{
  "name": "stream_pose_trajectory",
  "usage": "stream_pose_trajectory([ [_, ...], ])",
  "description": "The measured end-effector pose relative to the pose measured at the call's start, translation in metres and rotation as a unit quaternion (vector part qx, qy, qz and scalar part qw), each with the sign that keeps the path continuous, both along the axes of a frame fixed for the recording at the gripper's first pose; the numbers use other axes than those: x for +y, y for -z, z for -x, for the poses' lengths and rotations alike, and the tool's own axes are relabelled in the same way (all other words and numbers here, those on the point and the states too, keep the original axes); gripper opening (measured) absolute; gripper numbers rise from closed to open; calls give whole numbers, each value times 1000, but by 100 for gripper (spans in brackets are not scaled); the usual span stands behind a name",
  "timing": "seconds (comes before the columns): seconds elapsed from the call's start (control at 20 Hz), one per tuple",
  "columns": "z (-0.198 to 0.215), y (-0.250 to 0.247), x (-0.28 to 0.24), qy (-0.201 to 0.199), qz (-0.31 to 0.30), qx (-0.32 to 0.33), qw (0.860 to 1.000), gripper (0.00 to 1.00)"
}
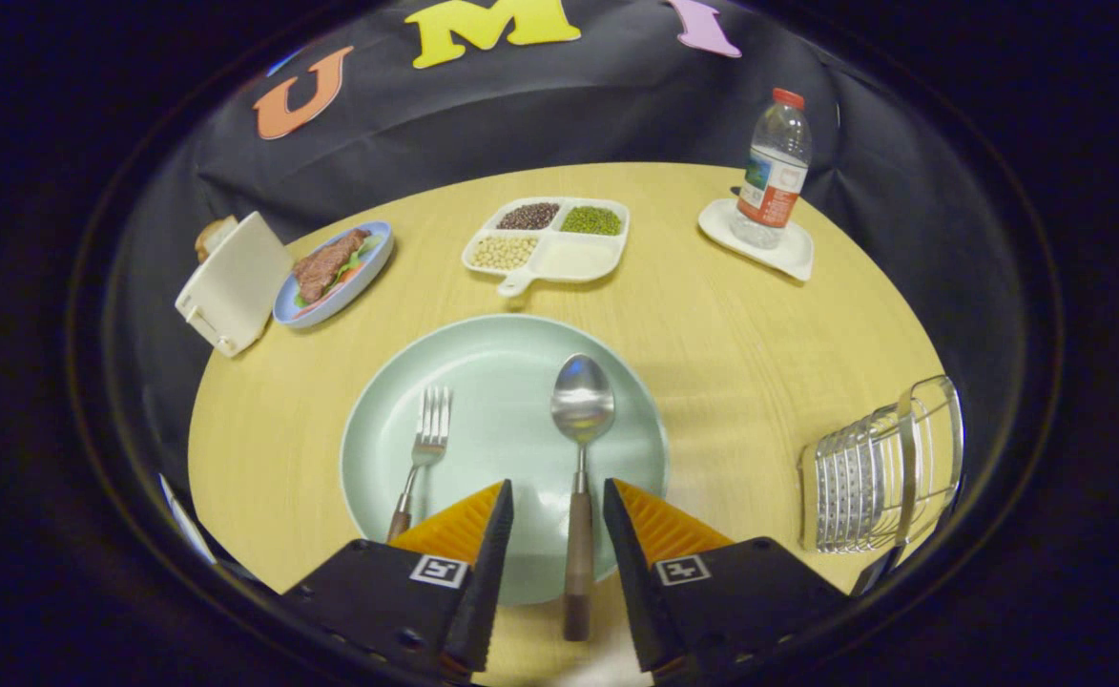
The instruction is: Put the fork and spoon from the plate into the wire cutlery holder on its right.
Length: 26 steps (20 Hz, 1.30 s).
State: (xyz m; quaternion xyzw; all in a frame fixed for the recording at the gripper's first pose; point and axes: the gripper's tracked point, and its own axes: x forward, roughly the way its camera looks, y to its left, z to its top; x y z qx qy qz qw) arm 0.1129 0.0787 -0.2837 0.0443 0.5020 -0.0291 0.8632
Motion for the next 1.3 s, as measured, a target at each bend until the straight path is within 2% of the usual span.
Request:
stream_pose_trajectory([
  [0.05,0,1,2,-1,1,4,1000,44],
  [0.15,0,3,0,3,15,10,1000,42],
  [0.3,0,9,2,6,12,24,1000,11],
  [0.35,3,8,2,6,13,22,1000,11],
  [0.4,4,5,3,1,16,28,999,5],
  [0.5,8,2,4,-6,18,23,1000,1],
  [1.3,53,-60,-29,4,19,-27,999,1],
])
